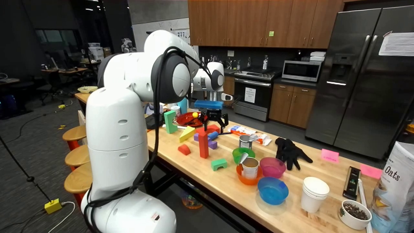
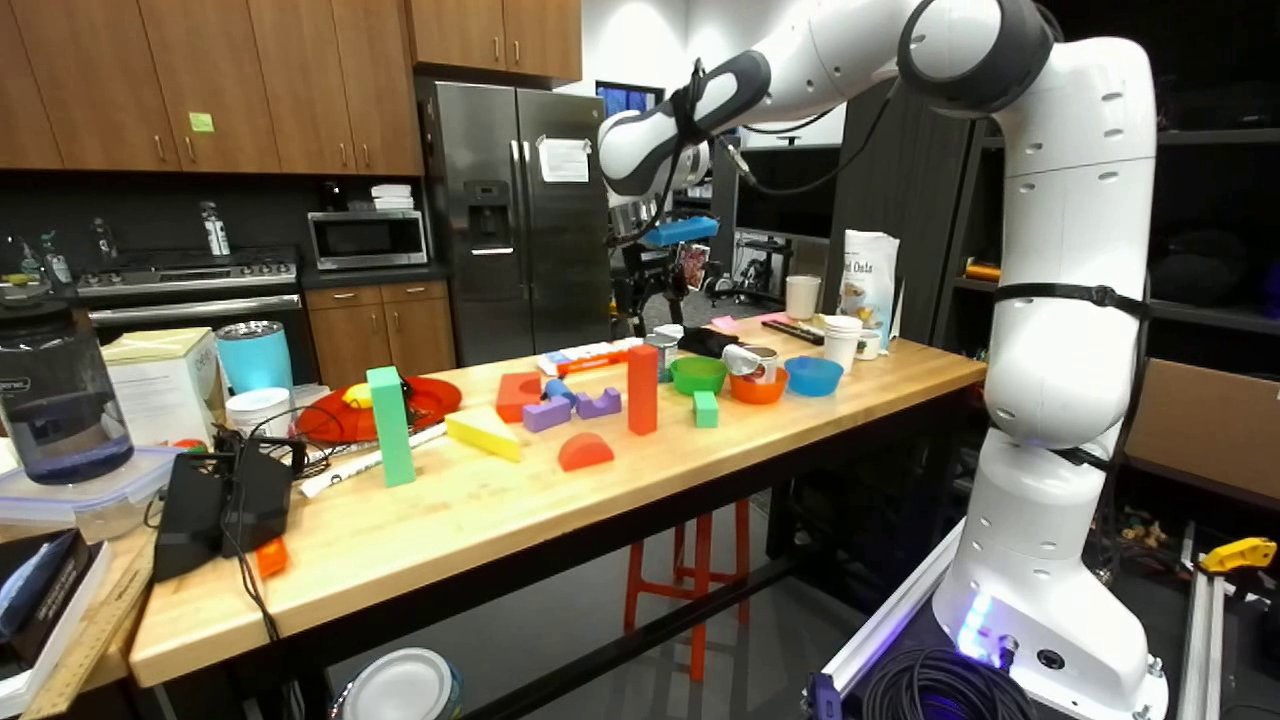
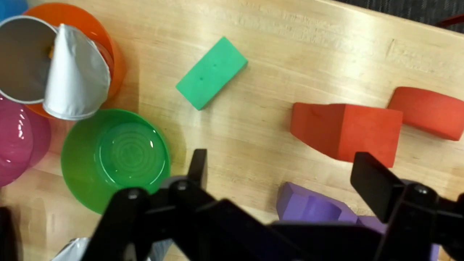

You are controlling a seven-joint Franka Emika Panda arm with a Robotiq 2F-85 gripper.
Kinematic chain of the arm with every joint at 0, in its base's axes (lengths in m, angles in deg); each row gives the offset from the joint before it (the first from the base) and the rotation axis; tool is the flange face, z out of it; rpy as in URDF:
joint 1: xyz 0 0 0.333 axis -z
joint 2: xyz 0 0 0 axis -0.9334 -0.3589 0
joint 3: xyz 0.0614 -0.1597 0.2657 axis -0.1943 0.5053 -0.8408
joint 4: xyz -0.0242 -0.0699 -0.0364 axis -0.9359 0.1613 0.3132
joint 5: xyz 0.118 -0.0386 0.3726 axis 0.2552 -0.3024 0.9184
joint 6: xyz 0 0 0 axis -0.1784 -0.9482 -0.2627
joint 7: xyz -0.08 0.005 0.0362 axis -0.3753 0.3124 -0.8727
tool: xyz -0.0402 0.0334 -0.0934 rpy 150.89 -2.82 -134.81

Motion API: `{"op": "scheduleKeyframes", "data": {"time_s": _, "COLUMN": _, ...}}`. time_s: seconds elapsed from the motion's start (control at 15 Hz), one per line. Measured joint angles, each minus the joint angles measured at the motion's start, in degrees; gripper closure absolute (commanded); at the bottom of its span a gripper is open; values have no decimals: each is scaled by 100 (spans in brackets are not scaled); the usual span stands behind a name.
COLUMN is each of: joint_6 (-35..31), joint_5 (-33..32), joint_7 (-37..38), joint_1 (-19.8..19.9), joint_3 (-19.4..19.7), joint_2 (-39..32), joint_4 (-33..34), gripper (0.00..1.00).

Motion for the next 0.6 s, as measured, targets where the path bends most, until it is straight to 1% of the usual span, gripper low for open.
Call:
{"op": "scheduleKeyframes", "data": {"time_s": 0.27, "joint_6": -366, "joint_5": -306, "joint_7": -1, "joint_1": -77, "joint_3": 0, "joint_2": -166, "joint_4": 157, "gripper": 0}}
{"op": "scheduleKeyframes", "data": {"time_s": 0.6, "joint_6": -596, "joint_5": -727, "joint_7": -6, "joint_1": -146, "joint_3": 0, "joint_2": -222, "joint_4": 429, "gripper": 0}}
